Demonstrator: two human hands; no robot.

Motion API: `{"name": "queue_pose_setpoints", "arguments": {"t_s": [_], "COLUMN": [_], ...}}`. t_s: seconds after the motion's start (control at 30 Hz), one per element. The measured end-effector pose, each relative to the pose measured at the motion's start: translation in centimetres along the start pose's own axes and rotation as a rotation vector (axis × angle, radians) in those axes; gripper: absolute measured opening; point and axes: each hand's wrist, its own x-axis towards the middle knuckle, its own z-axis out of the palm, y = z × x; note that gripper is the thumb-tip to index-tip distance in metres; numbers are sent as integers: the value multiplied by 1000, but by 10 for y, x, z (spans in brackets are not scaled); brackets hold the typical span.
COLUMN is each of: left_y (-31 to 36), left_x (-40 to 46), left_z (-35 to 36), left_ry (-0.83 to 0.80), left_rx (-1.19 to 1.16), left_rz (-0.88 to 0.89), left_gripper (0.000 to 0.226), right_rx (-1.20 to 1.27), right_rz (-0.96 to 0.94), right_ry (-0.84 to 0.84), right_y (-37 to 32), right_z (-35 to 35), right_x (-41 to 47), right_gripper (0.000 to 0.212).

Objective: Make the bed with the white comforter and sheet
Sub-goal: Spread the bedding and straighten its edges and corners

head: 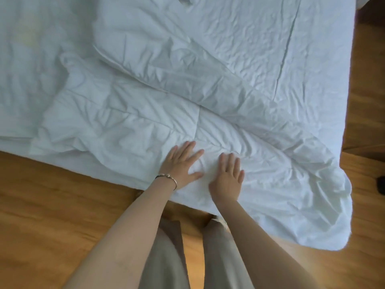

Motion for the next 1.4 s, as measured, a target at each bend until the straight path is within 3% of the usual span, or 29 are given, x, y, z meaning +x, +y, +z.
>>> {"name": "queue_pose_setpoints", "arguments": {"t_s": [0.07,0.17,0.27,0.33,0.4,0.47,0.5,0.63,0.73,0.8,0.9,1.0,1.07,1.17,1.27,1.4], "left_y": [-56,-152,-252,-313,-363,-396,-404,-398,-391,-389,-397,-414,-428,-458,-513,-615], "left_x": [-18,-53,-96,-124,-142,-149,-147,-136,-142,-151,-151,-150,-151,-155,-160,-174], "left_z": [-1,-8,-21,-30,-37,-48,-54,-68,-58,-47,-58,-66,-67,-72,-79,-87], "left_ry": [15,18,49,100,192,314,301,118,-99,-240,-394,-607,-510,-119,99,130], "left_rx": [4,46,128,278,353,219,123,-213,-58,46,-6,-491,-790,-1004,-650,-291], "left_rz": [-65,-131,-161,-165,-234,-377,-392,-159,-181,-161,-146,-262,-291,-408,-400,-366], "left_gripper": [75,80,102,123,135,132,125,91,50,35,43,49,38,25,37,59], "right_rx": [13,5,-148,-286,-312,-260,-247,-255,-433,-511,-454,-255,-114,-97,-138,-141], "right_rz": [-44,-352,-573,-610,-604,-577,-561,-518,-477,-492,-396,-317,-339,-489,-678,-746], "right_ry": [-26,-72,-141,-81,3,48,64,9,-181,-295,-498,-639,-541,-305,-190,-240], "right_y": [-58,-148,-233,-282,-320,-345,-352,-350,-329,-323,-341,-362,-375,-412,-472,-583], "right_z": [8,24,51,67,72,69,67,35,21,25,17,7,10,26,47,76], "right_x": [-1,-4,-9,-10,-9,-4,0,23,16,6,16,18,12,8,11,18], "right_gripper": [81,67,87,108,107,103,104,87,66,54,54,38,31,26,35,55]}}
